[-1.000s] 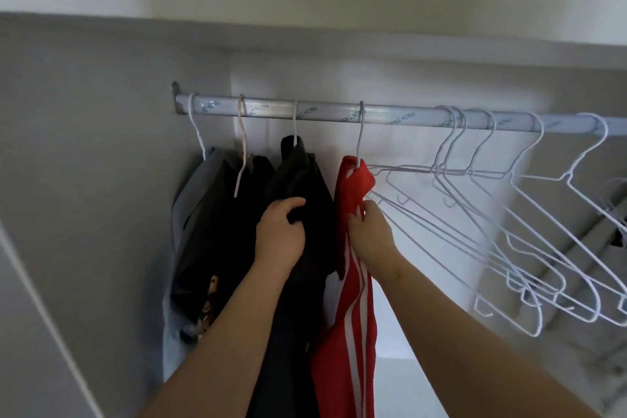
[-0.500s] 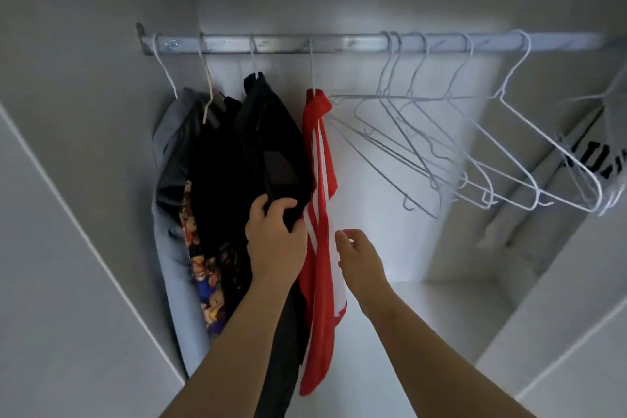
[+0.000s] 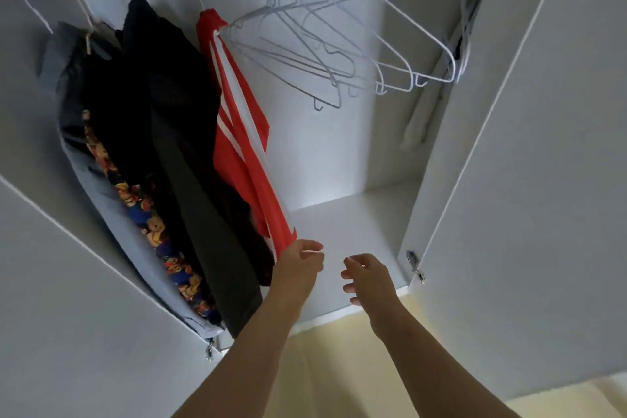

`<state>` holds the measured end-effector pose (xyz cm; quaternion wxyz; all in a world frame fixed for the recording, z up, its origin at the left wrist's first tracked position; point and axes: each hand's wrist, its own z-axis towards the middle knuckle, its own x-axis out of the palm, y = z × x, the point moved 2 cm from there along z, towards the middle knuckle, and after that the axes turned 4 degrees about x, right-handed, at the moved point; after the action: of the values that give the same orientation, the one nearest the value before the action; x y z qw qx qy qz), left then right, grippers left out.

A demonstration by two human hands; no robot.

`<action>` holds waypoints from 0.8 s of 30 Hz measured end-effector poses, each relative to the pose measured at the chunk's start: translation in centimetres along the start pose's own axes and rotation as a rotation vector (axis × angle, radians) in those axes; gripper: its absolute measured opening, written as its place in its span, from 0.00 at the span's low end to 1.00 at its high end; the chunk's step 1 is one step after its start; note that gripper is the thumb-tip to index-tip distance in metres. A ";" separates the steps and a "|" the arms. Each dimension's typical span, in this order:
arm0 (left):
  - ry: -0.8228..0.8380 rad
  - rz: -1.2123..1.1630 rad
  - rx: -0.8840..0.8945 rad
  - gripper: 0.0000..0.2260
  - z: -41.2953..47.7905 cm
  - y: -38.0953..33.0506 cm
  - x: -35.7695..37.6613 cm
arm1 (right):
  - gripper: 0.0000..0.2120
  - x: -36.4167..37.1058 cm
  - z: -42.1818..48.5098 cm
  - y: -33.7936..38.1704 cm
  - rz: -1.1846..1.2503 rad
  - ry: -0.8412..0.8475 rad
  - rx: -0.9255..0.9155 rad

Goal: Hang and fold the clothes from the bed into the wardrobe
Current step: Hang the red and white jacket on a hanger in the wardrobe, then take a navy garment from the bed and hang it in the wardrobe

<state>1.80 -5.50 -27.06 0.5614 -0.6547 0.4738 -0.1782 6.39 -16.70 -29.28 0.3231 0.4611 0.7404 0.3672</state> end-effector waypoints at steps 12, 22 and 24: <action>0.637 0.226 -0.013 0.08 -10.3 7.0 9.8 | 0.06 -6.2 -12.6 -15.9 0.480 -0.502 0.362; 1.165 0.516 0.109 0.06 -29.4 13.0 17.9 | 0.06 -10.4 -31.0 -29.6 0.963 -0.983 0.421; 1.229 0.544 0.142 0.05 -33.6 14.0 19.1 | 0.06 -11.1 -34.6 -31.9 1.033 -1.039 0.416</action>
<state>-20.48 -39.13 -35.14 0.2564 -0.2534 0.8421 -0.4011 -32.02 -45.11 -36.51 0.3236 0.9140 0.2372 0.0605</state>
